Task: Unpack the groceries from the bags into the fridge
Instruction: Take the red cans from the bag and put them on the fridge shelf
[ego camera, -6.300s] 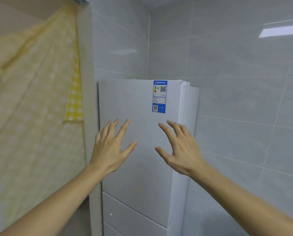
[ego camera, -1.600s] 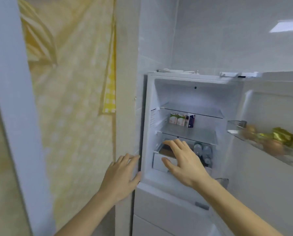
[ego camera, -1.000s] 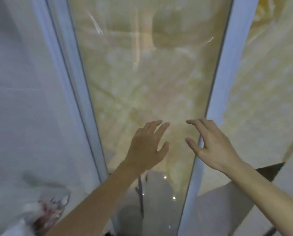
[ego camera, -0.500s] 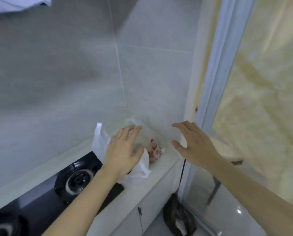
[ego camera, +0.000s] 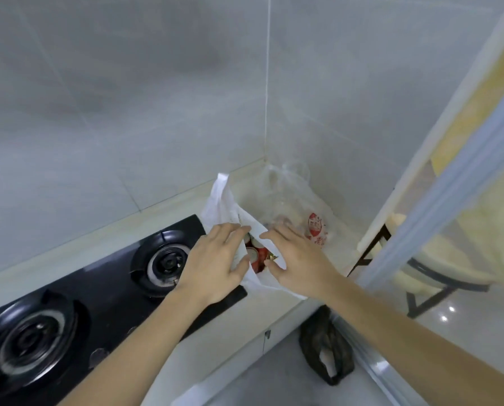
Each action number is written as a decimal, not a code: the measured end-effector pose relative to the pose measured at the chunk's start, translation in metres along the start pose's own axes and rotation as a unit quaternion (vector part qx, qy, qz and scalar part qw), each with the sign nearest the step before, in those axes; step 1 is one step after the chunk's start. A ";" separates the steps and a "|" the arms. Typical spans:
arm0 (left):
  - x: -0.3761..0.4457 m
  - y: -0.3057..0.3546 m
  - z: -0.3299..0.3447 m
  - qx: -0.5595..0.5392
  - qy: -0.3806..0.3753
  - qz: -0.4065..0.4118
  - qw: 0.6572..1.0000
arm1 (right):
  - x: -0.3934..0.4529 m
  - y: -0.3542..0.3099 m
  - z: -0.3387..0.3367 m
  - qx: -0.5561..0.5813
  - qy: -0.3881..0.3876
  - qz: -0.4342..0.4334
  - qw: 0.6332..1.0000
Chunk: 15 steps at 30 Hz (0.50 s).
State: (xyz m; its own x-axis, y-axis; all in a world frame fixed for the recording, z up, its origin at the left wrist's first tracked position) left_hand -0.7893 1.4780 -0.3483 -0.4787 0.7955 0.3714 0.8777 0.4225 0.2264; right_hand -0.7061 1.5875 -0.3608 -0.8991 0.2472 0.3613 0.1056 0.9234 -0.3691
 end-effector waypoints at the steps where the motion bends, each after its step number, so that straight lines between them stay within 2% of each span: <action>1: 0.001 -0.002 0.008 0.001 -0.007 -0.001 1.000 | 0.004 0.001 0.009 0.013 -0.010 -0.012 1.000; 8: 0.012 -0.027 0.063 0.043 -0.054 -0.049 0.996 | 0.036 0.020 0.061 0.046 -0.059 -0.113 0.991; 12: 0.031 -0.021 0.061 0.076 -0.010 -0.079 0.994 | 0.055 0.040 0.074 0.031 -0.085 -0.156 0.984; 15: 0.053 -0.004 0.058 0.090 0.014 -0.036 0.995 | 0.067 0.060 0.073 0.039 -0.099 -0.175 0.979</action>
State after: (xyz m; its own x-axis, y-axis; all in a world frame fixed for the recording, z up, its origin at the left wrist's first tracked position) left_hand -0.8170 1.5434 -0.3823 -0.5394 0.7488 0.3851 0.8295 0.5513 0.0897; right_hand -0.7913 1.6377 -0.4209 -0.9401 -0.1484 0.3069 -0.2485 0.9146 -0.3190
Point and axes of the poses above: each hand's wrist, its own x-axis towards the middle knuckle, its own z-axis out of the palm, y = z × x, the point moved 10 cm from there along x, towards the middle knuckle, and after that the axes turned 11 degrees about y, right-handed, at the moved point
